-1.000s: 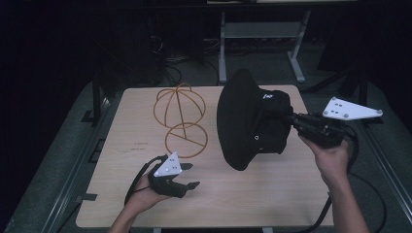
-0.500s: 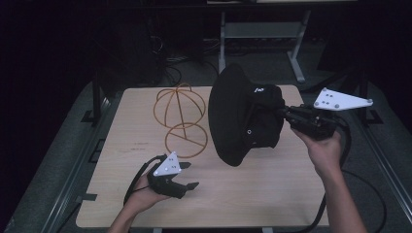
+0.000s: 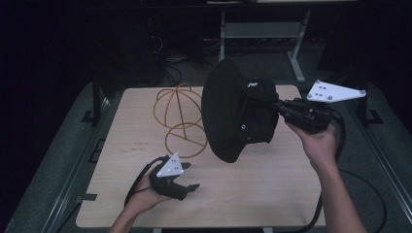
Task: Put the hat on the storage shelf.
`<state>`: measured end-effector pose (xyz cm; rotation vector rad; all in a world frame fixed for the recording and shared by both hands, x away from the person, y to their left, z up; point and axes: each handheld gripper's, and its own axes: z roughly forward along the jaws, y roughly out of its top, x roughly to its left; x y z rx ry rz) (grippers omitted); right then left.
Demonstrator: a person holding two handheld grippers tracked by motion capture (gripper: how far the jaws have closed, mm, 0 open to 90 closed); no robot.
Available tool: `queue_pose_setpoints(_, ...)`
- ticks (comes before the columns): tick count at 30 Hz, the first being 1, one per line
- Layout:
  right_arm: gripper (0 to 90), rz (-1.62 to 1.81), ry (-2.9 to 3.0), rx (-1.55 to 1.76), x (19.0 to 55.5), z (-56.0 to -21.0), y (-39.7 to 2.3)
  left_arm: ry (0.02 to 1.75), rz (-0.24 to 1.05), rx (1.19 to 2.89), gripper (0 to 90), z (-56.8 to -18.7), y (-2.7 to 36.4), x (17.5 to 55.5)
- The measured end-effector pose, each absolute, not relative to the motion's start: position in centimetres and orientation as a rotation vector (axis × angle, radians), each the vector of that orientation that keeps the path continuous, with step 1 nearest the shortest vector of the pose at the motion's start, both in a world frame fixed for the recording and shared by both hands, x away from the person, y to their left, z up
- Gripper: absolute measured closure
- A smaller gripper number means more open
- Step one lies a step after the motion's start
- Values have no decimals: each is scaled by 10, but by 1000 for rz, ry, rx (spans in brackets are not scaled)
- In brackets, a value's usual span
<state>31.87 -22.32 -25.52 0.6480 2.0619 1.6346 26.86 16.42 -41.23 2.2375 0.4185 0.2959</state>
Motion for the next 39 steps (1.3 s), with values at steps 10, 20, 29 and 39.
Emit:
queue_pose_setpoints(10,869,1657,2071,631,330,-247,-207,416,286,2236,266,-414,165,268)
queue_pose_setpoints(20,868,1667,2084,603,341,-240,-185,424,275,2222,267,-415,168,268)
queue_pose_setpoints(29,868,1667,2103,596,352,-236,-168,410,277,2230,266,-416,167,268)
queue_pose_setpoints(39,868,1681,2117,582,362,-234,-150,406,269,2229,264,-417,164,266)
